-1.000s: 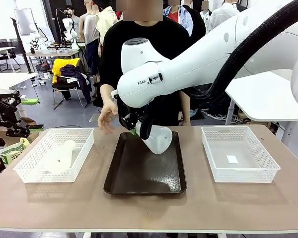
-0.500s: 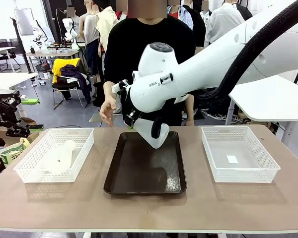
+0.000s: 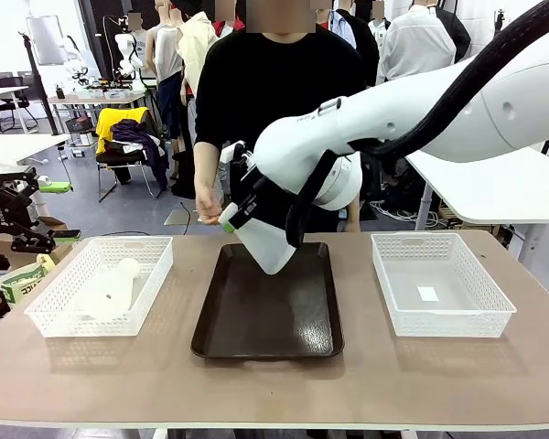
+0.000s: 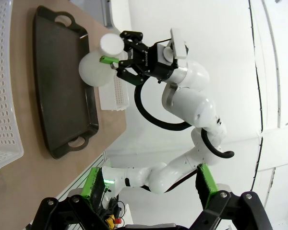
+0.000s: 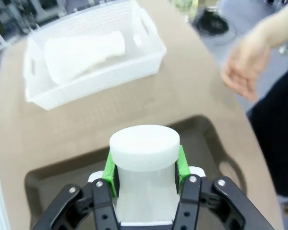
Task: Prepare the laboratory tools.
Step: Place the picked Big flask upright in the Handle tray as instructed by the person.
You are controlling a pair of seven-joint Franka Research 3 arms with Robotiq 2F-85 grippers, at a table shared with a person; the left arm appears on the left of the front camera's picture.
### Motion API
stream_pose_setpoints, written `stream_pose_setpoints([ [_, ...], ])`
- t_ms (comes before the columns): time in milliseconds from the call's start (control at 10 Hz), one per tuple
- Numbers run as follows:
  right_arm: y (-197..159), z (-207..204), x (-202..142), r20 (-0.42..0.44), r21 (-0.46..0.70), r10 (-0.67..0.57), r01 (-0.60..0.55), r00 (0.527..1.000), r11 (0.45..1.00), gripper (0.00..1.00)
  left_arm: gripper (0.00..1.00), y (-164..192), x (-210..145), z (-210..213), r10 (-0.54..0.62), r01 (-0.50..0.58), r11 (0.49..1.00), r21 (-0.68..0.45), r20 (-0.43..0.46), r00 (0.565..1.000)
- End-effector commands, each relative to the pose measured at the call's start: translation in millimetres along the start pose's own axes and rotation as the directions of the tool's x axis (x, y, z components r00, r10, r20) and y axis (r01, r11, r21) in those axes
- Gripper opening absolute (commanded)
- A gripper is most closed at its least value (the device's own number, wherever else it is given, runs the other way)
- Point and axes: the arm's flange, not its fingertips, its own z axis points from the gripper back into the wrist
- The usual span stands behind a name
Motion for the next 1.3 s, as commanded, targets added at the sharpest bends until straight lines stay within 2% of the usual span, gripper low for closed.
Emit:
stream_pose_setpoints([
  [0,3,12,-26,0.147,0.033,0.061,-0.067,0.987,0.997,0.0,1.0,0,0,1,-0.015,0.015,1.0,-0.005,0.003,1.0],
  [200,-2,9,-38,0.281,0.04,0.09,-0.105,0.956,0.994,0.0,1.0,0,0,1,-0.015,0.015,1.0,-0.005,0.003,1.0],
  [300,-5,8,-43,0.315,0.022,0.084,-0.096,0.946,0.995,0.0,1.0,0,0,1,-0.015,0.015,1.0,-0.005,0.003,1.0],
  [400,-7,6,-45,0.296,0.014,0.063,-0.07,0.953,0.997,0.0,1.0,0,0,1,-0.015,0.015,1.0,-0.005,0.003,1.0],
  [500,-11,4,-41,0.099,-0.052,-0.054,0.059,0.994,0.997,0.0,1.0,0,0,1,-0.015,0.015,1.0,-0.005,0.003,1.0],
  [600,-21,5,-22,0.273,0.013,0.074,-0.081,0.959,0.997,0.0,1.0,0,0,1,-0.015,0.015,1.0,-0.005,0.003,1.0],
  [800,-21,5,-22,0.273,0.013,0.074,-0.081,0.959,0.997,0.0,1.0,0,0,1,-0.015,0.015,1.0,-0.005,0.003,1.0],
  [900,-20,3,-36,0.236,-0.001,0.049,-0.05,0.971,0.999,0.0,1.0,0,0,1,-0.015,0.015,1.0,-0.005,0.003,1.0],
  [1100,-25,4,-42,0.317,0.072,0.075,-0.103,0.945,0.992,0.0,1.0,0,0,1,-0.015,0.015,1.0,-0.005,0.003,1.0],
  [1200,-29,8,-52,0.391,0.128,0.045,-0.103,0.919,0.986,0.0,1.0,0,0,1,-0.015,0.015,1.0,-0.005,0.003,1.0],
])
